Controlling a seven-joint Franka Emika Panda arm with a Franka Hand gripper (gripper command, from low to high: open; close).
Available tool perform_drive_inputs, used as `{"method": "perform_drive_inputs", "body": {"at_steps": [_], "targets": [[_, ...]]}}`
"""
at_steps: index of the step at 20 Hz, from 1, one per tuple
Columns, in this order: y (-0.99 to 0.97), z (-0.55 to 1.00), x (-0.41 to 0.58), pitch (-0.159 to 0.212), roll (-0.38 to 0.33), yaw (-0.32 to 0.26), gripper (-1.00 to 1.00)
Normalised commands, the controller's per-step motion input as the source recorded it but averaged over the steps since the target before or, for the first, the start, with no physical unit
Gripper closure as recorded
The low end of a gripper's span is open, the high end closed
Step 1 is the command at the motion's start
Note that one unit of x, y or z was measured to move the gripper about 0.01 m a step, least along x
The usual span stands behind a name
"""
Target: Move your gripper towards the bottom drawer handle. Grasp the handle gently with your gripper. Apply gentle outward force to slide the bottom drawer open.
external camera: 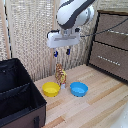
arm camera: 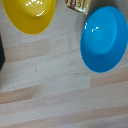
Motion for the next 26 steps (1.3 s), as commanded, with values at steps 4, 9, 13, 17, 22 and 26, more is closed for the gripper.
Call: {"method": "perform_drive_inputs", "body": {"at_steps": [4, 9, 13, 17, 22, 26], "targets": [[0.06, 0.05, 0.105, -0.026, -0.287, 0.176, -1.0], [-0.01, 0.13, 0.013, -0.079, -0.322, 0.161, -1.0], [-0.03, 0.08, 0.001, -0.075, -0.332, 0.158, -1.0], [-0.06, 0.04, 0.0, -0.045, -0.338, 0.15, -1.0], [-0.15, -0.02, 0.001, 0.001, -0.336, 0.142, -1.0], [-0.21, -0.16, 0.0, 0.053, -0.333, 0.151, -1.0]]}}
